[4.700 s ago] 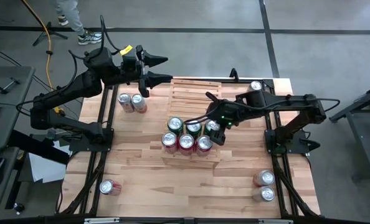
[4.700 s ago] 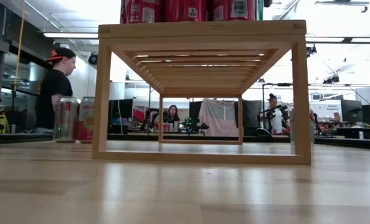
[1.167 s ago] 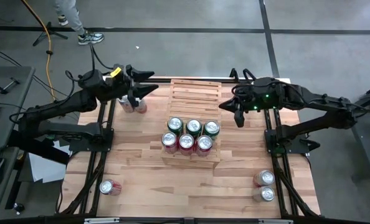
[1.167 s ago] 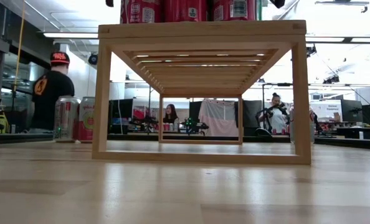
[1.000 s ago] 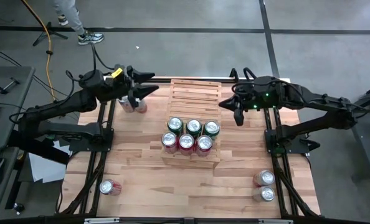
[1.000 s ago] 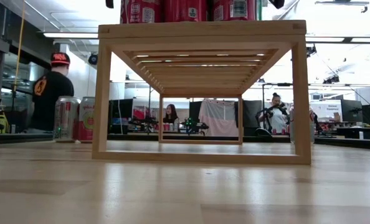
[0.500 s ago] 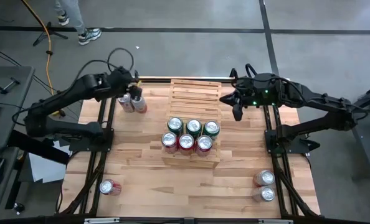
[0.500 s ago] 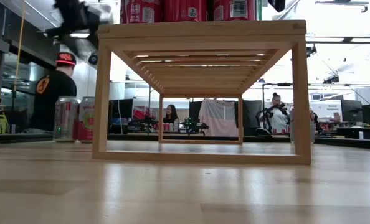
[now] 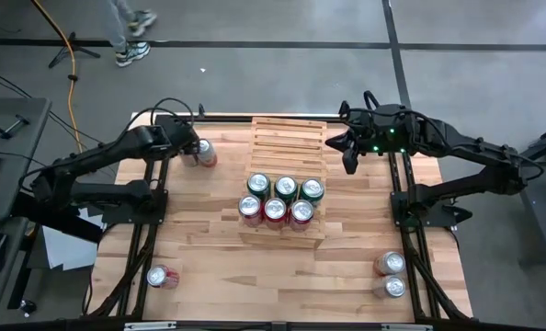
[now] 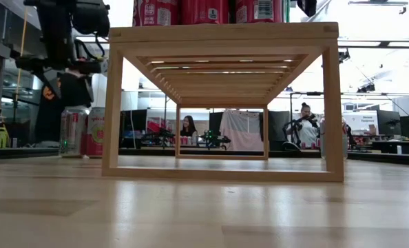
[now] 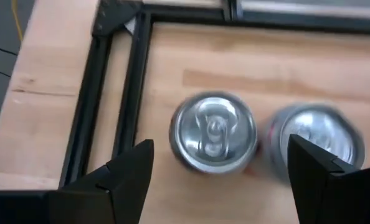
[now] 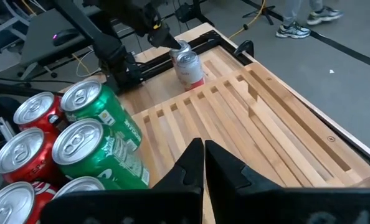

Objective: Place canned beverage on shelf
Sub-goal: Put the top left red-silver soda can on the shelf

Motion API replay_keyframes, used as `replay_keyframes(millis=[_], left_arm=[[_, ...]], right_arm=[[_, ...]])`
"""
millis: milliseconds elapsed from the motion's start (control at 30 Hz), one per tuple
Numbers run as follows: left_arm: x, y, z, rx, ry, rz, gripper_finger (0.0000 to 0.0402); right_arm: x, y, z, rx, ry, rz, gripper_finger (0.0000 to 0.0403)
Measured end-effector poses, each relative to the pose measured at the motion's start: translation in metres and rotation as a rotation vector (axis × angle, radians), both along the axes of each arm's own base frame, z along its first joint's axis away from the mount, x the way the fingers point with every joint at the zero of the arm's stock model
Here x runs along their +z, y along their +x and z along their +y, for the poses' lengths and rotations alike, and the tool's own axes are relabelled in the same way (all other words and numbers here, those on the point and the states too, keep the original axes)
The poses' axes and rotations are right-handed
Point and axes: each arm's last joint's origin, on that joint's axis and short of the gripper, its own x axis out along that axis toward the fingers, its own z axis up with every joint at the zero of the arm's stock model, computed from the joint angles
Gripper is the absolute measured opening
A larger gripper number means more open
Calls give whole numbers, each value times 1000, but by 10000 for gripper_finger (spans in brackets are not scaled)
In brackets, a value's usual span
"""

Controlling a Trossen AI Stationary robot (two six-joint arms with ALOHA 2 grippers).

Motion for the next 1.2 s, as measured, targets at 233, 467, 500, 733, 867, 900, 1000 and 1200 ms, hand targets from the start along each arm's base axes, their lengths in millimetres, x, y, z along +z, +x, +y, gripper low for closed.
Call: replay_keyframes(millis=[233, 467, 500, 733, 867, 900, 1000, 1200], left_arm=[[-9, -1, 8, 89, 71, -36, 262], [-29, -4, 14, 154, 54, -89, 262], [-31, -3, 15, 152, 53, -107, 262], [-44, -3, 16, 130, 28, -139, 262], [-51, -5, 14, 133, 22, -114, 262], [-52, -6, 14, 133, 19, -105, 262], [-54, -7, 14, 139, 36, -80, 262], [-53, -8, 14, 127, 68, -41, 262]], right_arm=[[-1, 0, 0, 2, 3, 11, 1], [-1, 0, 0, 3, 3, 11, 1], [-1, 0, 0, 3, 3, 11, 1], [-1, 0, 0, 1, 8, 10, 1], [-1, 0, 0, 0, 10, 9, 1], [-1, 0, 0, 0, 10, 9, 1], [-1, 0, 0, 0, 10, 9, 1], [-1, 0, 0, -1, 13, 8, 1]])
